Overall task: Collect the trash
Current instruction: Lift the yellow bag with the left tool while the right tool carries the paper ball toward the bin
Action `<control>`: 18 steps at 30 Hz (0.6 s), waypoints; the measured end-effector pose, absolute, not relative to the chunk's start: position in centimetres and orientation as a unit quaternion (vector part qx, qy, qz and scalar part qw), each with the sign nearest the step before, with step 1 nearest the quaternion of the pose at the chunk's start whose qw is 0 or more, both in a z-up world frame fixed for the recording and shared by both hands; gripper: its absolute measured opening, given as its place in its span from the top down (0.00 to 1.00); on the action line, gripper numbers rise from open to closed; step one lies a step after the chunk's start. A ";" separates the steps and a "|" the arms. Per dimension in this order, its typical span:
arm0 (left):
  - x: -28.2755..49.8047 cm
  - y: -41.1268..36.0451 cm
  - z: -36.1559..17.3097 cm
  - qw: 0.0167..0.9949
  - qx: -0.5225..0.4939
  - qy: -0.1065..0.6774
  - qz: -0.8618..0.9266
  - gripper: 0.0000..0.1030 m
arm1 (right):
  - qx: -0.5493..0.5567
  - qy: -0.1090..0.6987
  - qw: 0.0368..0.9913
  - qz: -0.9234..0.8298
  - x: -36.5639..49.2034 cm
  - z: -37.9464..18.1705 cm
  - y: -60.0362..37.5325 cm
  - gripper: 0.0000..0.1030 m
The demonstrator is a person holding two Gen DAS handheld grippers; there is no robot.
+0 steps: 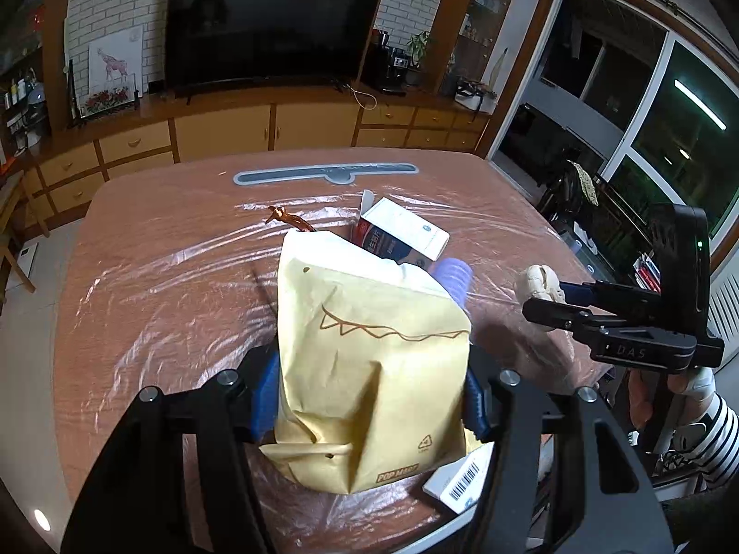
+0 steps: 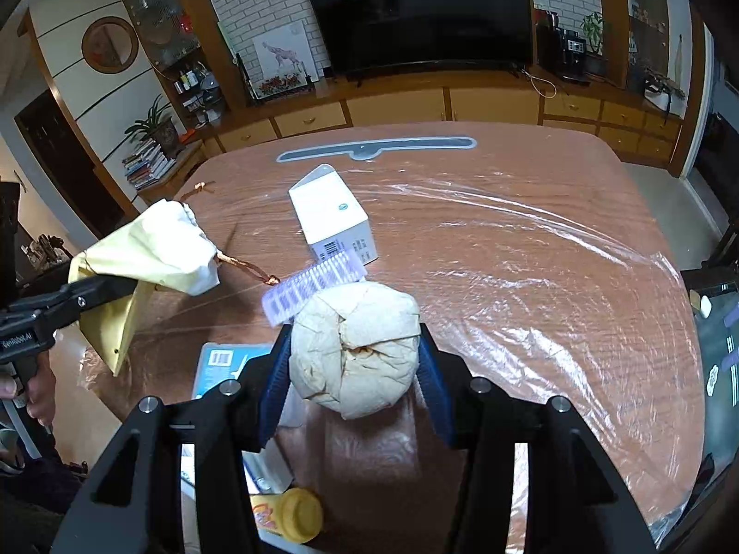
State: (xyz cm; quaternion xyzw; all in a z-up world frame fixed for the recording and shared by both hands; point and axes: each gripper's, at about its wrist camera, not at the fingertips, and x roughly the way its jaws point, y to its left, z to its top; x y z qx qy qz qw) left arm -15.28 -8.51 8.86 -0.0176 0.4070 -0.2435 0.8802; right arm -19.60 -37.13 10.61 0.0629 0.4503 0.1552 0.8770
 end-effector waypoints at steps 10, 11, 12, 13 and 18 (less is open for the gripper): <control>-16.7 -7.5 9.9 0.888 -0.044 0.387 -0.244 0.41 | 0.078 0.449 0.875 0.166 -21.2 11.4 -36.3 0.52; -16.8 -7.4 10.0 0.890 -0.046 0.383 -0.244 0.41 | 0.079 0.447 0.875 0.167 -21.3 11.5 -36.2 0.52; -17.0 -7.3 10.1 0.891 -0.047 0.380 -0.245 0.41 | 0.080 0.445 0.876 0.169 -21.5 11.7 -36.1 0.52; -17.0 -7.1 10.2 0.891 -0.048 0.378 -0.247 0.41 | 0.081 0.444 0.876 0.171 -21.6 11.9 -36.0 0.52; -17.7 -6.9 10.2 0.890 -0.040 0.377 -0.254 0.41 | 0.081 0.437 0.878 0.179 -22.3 12.5 -35.6 0.52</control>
